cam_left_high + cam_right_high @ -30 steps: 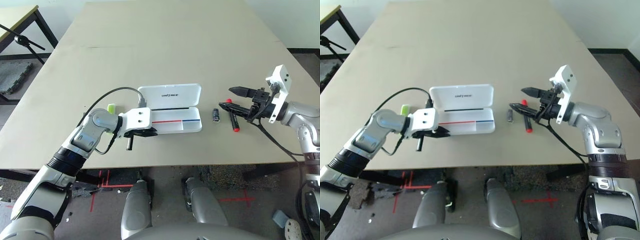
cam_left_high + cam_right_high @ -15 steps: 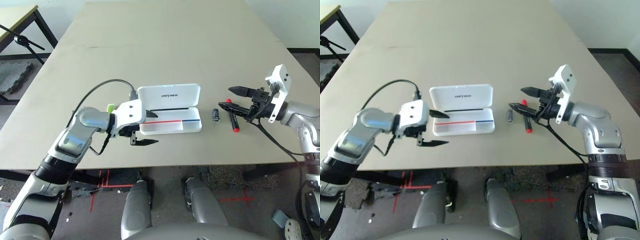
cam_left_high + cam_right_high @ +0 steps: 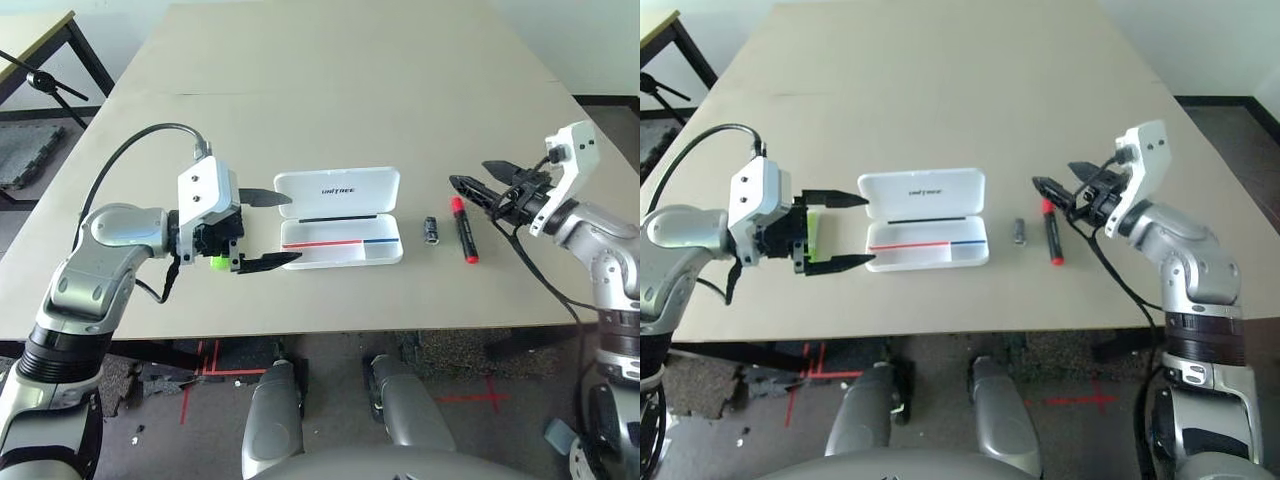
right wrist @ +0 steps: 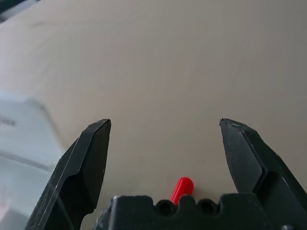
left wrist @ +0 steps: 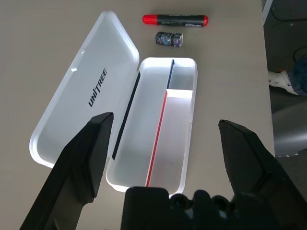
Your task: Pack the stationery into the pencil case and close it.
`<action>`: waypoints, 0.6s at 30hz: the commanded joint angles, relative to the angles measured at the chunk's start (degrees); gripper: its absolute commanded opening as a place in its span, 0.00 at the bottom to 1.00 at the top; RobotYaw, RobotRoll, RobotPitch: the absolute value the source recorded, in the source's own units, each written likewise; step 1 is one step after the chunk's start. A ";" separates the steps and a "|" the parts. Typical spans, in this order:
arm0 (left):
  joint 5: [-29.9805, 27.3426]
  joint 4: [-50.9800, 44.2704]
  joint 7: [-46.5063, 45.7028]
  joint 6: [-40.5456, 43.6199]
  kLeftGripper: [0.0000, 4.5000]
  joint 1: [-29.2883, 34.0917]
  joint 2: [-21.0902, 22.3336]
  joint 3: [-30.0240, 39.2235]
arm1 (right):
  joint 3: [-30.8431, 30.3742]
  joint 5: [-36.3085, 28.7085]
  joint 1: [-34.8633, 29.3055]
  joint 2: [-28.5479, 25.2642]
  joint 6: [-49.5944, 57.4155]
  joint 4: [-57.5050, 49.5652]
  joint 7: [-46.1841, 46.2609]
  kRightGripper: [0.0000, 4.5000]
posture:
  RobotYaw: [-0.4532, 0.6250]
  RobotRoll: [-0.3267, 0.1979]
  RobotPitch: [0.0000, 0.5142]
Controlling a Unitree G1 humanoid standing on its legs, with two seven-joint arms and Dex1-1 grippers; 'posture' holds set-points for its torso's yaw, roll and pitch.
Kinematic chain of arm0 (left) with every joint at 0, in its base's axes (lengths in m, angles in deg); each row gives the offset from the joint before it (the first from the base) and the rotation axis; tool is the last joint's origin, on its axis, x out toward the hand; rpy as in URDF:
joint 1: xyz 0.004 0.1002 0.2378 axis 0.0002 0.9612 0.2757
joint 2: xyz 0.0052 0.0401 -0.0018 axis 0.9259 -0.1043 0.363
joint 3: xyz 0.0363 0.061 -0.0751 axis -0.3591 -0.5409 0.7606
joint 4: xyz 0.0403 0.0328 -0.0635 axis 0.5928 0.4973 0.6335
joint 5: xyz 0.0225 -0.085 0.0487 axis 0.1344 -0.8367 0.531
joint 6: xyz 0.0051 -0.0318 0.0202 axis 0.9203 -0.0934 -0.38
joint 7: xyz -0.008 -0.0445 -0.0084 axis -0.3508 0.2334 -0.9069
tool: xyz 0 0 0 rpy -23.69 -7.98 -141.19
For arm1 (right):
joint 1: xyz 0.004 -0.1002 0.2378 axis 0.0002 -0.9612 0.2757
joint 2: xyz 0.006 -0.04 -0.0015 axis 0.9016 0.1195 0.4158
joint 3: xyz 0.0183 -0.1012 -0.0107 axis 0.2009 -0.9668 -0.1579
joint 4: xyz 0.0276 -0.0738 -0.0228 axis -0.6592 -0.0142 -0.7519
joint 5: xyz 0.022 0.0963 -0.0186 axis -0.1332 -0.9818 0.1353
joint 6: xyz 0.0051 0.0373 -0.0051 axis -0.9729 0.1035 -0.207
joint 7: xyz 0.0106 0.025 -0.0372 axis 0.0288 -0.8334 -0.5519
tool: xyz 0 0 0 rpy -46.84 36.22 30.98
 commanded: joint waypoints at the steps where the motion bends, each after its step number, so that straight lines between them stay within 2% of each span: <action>1: 0.46 -0.12 -0.27 -0.65 0.99 0.00 -0.18 -1.20 | 0.62 0.42 -1.59 -0.31 3.30 -0.24 2.90 1.00 | 0.33 0.62 0.30; 10: 0.83 0.35 -0.38 -1.19 0.99 -0.71 -0.12 -1.34 | -4.11 2.28 -6.16 -1.37 5.22 0.19 1.08 1.00 | 0.34 0.62 0.31; 18: 0.84 -0.64 -0.99 -0.83 0.99 -0.06 0.27 -0.92 | -10.35 7.33 -5.76 -3.31 6.09 1.92 0.77 1.00 | 0.35 0.62 0.32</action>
